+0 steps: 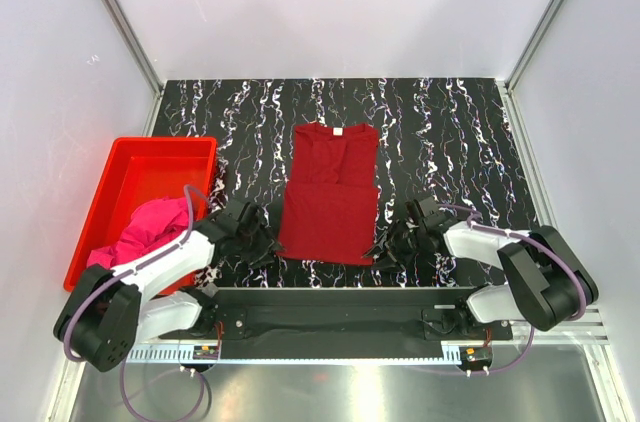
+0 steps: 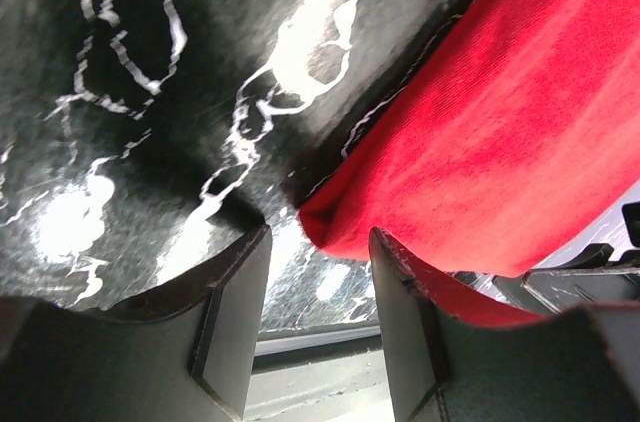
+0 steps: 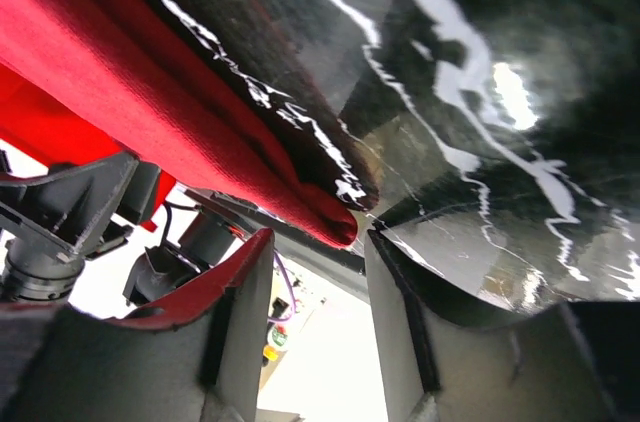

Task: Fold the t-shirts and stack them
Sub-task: Fold the tshirt

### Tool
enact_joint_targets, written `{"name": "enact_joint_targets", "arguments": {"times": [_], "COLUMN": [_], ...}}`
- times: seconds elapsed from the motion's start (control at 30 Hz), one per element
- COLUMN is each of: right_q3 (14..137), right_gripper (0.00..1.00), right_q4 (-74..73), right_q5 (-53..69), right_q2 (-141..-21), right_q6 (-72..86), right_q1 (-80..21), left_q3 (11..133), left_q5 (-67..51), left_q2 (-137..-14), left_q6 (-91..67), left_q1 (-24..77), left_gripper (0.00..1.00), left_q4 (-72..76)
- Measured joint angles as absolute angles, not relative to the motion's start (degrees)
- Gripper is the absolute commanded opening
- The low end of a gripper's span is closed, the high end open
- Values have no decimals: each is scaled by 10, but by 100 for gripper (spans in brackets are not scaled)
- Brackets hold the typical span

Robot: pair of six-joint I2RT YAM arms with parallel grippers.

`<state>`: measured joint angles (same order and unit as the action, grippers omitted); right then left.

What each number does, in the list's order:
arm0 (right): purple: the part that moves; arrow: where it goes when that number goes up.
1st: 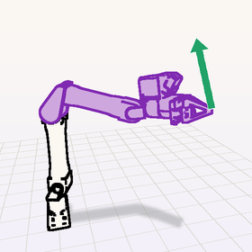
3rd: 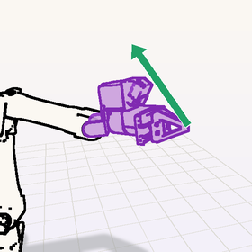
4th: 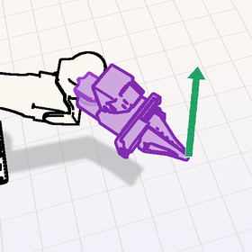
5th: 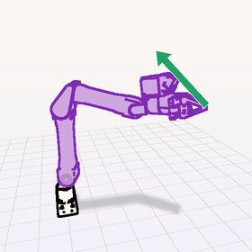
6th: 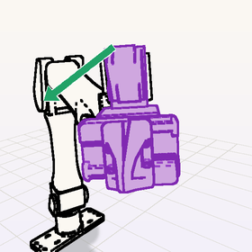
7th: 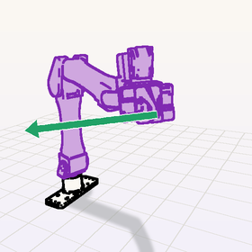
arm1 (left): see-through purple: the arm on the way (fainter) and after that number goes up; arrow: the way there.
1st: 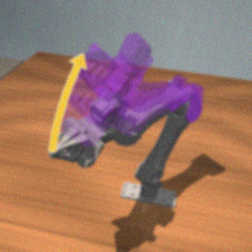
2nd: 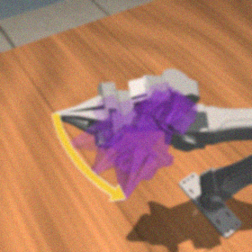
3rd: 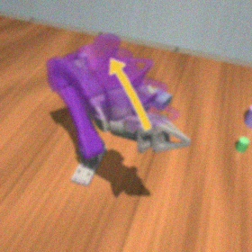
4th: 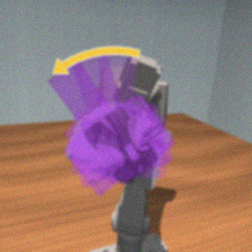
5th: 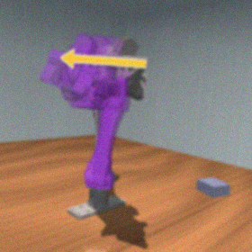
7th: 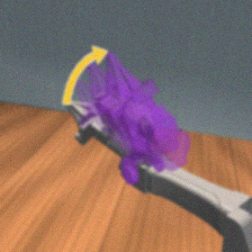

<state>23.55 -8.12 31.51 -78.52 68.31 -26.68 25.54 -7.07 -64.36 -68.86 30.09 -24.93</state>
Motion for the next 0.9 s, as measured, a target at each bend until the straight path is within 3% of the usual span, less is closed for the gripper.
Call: {"name": "enact_joint_targets", "arguments": {"times": [0.43,0.7,0.83,0.87,0.9], "right_q3": [236,266,266,266,266], "right_gripper": [48,40,21,7,2], "right_q4": [-83,-82,-85,-86,-86], "right_q5": [306,307,298,295,291], "right_q2": [-787,-827,-827,-827,-828], "right_q6": [699,688,677,673,666], "right_q1": [-268,-269,-270,-270,-270], "left_q3": [265,265,266,267,269], "left_q5": [-92,-92,-94,-93,-93], "left_q2": [-691,-704,-712,-714,-714], "left_q6": [-697,-691,-685,-681,-675], "left_q1": [300,300,300,300,301], "left_gripper": [43,24,0,0,0], "left_q4": [-208,-196,-187,-184,-183]}}
